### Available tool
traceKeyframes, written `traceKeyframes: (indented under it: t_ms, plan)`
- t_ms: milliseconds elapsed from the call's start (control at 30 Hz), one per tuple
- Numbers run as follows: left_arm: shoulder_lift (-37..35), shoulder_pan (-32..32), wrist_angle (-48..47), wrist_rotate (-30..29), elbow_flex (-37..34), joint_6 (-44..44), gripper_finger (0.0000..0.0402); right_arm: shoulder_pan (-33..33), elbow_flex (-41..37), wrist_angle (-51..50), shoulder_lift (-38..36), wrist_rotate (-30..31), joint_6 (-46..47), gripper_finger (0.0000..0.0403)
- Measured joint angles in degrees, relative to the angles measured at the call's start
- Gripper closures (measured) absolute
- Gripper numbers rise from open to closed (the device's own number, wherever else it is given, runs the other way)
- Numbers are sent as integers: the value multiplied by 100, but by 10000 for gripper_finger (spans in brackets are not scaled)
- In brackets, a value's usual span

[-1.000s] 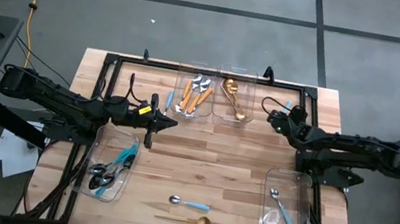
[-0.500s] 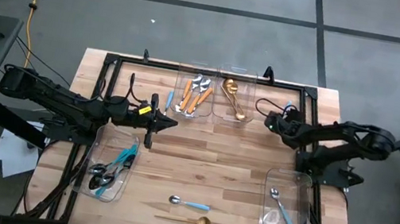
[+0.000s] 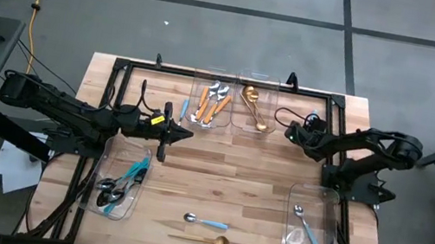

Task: Sort silverware by color (type)
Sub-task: Put the blue spoon into the bottom right transparent bin

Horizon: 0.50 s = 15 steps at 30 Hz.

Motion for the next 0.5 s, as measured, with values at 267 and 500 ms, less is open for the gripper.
traceKeyframes:
  t_ms: [267,500]
  plan:
    - [0,2,-2,0,0,-2,401,51,-2,-11,4,29,-203,388]
    - [0,0,-4,0,0,4,401,155,-15,-88,-174,-48,-528,397]
